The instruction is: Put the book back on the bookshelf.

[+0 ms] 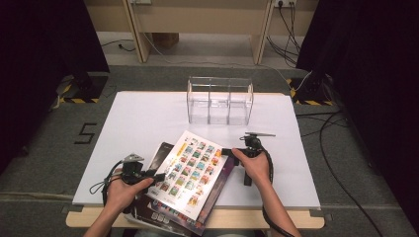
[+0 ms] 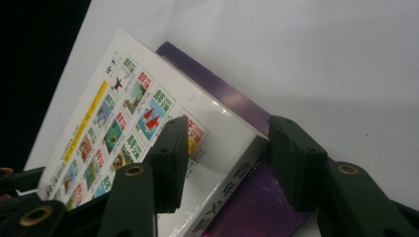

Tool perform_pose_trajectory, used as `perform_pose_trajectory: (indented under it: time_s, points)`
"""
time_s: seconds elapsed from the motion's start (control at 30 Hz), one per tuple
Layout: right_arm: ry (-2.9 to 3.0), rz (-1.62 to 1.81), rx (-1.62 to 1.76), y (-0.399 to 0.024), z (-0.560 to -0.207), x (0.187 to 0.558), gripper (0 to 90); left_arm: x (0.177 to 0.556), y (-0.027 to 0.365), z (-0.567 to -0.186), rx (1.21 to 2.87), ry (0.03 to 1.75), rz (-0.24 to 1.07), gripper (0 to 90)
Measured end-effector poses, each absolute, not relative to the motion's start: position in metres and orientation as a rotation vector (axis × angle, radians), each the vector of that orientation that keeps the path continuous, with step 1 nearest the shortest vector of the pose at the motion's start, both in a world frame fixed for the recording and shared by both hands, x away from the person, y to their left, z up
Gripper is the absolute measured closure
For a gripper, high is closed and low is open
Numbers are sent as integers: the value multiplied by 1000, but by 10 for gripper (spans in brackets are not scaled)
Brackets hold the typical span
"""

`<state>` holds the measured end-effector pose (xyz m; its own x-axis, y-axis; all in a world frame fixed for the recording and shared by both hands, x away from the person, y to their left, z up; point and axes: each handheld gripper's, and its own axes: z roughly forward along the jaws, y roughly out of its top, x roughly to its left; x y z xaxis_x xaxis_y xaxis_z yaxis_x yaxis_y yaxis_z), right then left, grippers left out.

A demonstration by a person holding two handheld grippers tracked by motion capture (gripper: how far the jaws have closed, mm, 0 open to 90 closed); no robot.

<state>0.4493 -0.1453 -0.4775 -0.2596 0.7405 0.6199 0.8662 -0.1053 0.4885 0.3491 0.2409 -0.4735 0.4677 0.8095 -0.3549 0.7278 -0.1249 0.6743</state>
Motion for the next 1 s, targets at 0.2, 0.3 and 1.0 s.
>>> perform_pose_trajectory:
  time_s: [0.2,0.3,1.0]
  points:
    - [-1833,-1326,-1819,-154,-483,450,547,349,240,-473,1879,1289,128,533]
    - [-1831,-1331,-1822,-153,-483,448,547,349,240,-473,1880,1288,128,533]
    - [-1764,-1293,-1721,-140,-487,441,534,348,239,-472,1890,1285,143,537]
